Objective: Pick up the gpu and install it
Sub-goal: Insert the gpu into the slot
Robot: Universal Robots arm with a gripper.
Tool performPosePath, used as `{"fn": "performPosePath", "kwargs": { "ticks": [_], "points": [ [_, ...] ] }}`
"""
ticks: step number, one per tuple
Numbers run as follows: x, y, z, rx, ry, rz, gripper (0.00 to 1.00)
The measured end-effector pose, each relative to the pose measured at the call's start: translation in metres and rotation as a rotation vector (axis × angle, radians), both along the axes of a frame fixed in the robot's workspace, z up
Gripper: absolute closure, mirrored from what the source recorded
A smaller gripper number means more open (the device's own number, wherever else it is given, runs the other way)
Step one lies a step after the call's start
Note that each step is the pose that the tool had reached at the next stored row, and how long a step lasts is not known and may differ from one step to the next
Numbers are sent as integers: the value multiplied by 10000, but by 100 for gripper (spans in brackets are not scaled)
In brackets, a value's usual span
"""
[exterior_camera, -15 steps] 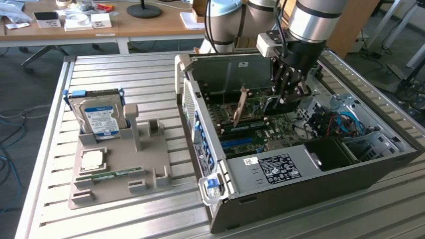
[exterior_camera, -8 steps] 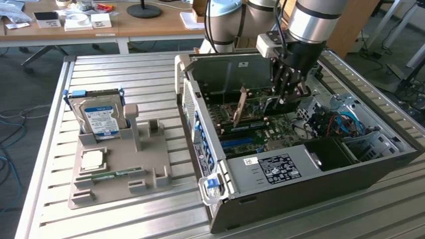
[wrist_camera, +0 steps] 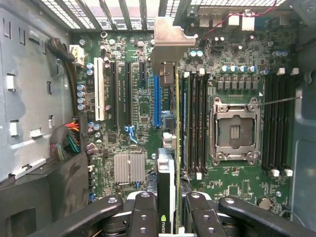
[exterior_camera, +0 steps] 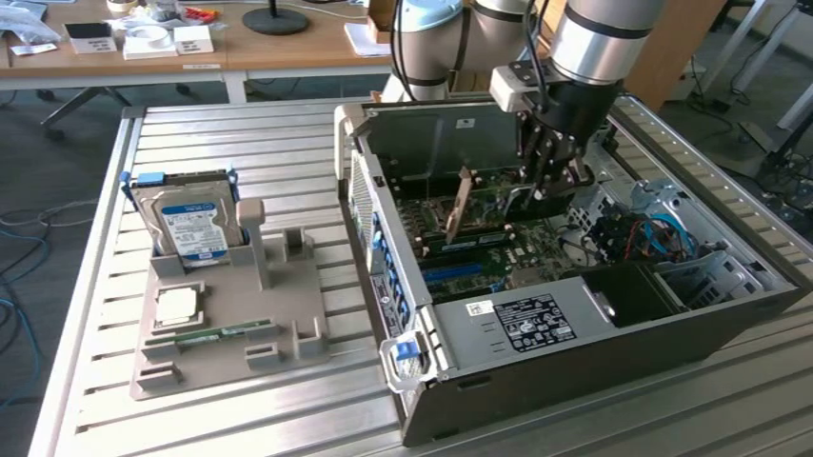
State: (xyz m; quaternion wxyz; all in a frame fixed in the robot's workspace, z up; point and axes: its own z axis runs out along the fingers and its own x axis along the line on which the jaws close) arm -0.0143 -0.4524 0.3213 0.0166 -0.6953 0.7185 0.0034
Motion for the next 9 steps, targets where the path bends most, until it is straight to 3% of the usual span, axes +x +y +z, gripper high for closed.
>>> {"fn": "performPosePath", "kwargs": {
  "ticks": [9],
  "points": [
    [-58, 0, -30, 2, -10, 0, 73]
  ]
}}
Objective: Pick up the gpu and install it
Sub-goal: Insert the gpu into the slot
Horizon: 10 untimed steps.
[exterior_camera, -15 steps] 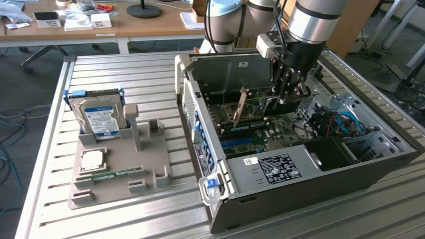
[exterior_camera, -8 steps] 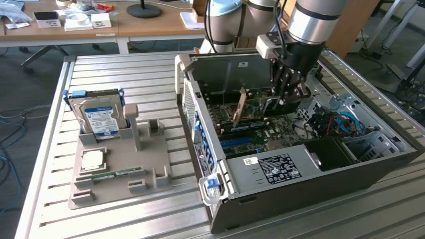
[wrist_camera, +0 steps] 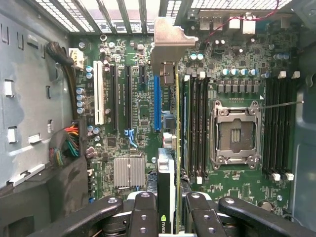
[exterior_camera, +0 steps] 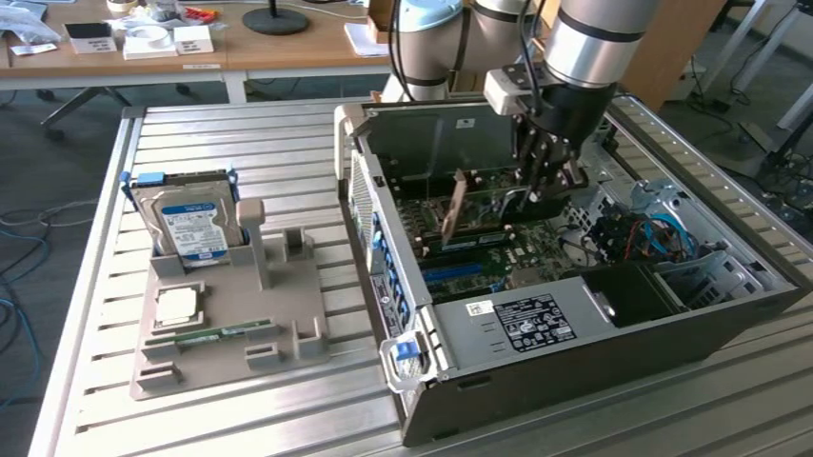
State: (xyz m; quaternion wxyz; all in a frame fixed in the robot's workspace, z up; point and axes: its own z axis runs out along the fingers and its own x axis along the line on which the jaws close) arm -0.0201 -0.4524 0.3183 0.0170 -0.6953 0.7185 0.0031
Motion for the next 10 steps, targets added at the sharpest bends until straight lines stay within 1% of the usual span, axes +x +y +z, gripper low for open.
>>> {"fn": "performPosePath", "kwargs": {
  "ticks": [5, 10],
  "points": [
    [-32, 0, -29, -2, -22, 1, 73],
    [-32, 0, -31, 0, -24, 2, 73]
  ]
}}
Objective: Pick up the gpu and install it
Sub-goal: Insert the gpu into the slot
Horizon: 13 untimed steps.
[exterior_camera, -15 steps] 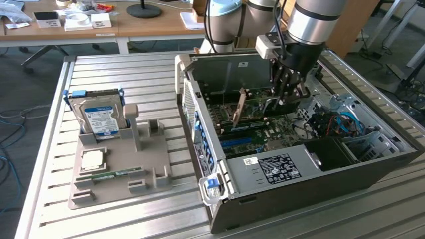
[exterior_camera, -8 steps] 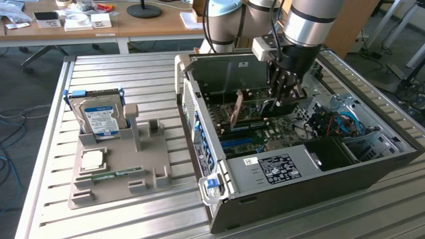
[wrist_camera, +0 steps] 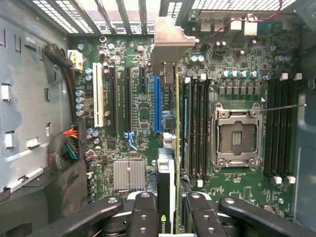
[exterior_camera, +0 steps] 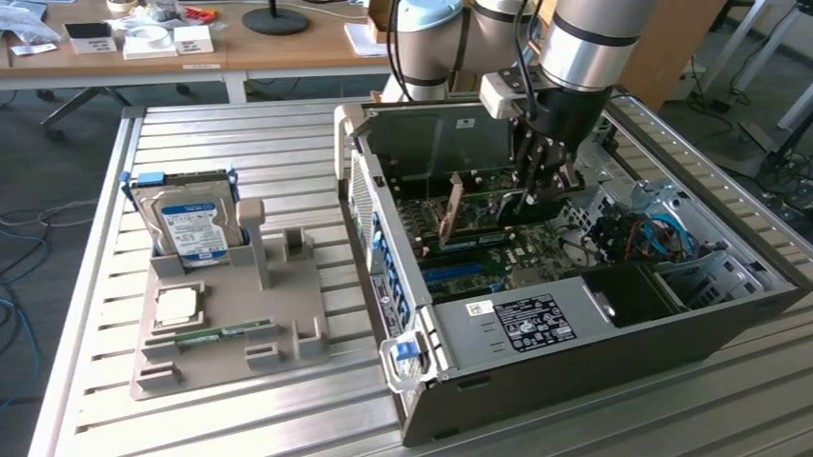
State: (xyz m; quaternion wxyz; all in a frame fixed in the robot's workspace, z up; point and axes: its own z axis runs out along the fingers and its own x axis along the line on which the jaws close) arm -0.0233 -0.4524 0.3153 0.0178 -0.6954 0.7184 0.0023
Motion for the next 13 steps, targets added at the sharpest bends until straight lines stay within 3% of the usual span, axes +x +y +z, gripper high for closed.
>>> {"fn": "performPosePath", "kwargs": {
  "ticks": [13],
  "points": [
    [-9, 0, -27, 0, 0, 0, 73]
  ]
}}
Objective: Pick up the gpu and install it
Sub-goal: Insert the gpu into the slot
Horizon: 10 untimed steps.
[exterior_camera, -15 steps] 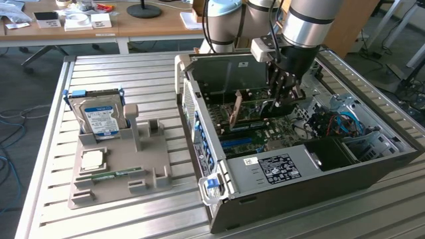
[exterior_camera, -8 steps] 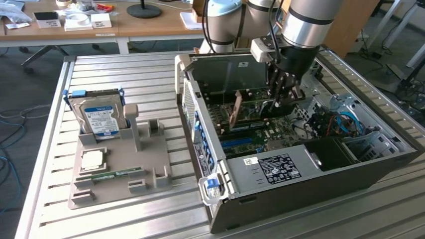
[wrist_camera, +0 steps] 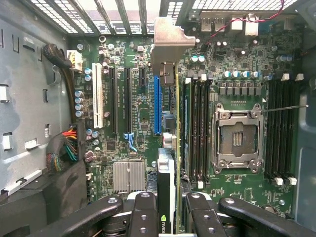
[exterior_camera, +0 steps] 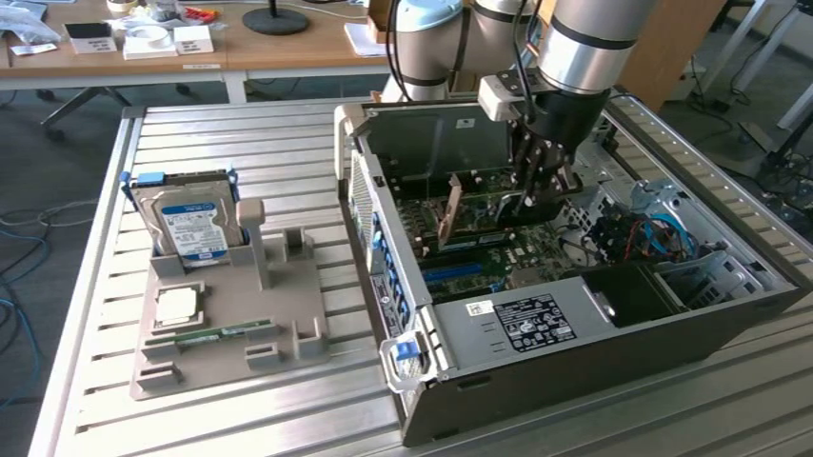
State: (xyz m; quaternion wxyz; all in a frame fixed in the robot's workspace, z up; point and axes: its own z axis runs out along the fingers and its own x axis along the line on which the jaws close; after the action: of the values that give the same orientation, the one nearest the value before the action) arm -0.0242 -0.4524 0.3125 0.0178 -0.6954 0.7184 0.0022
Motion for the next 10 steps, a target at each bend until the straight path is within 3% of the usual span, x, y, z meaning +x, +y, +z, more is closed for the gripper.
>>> {"fn": "performPosePath", "kwargs": {
  "ticks": [10],
  "points": [
    [-1, 0, -25, 0, 0, -1, 73]
  ]
}}
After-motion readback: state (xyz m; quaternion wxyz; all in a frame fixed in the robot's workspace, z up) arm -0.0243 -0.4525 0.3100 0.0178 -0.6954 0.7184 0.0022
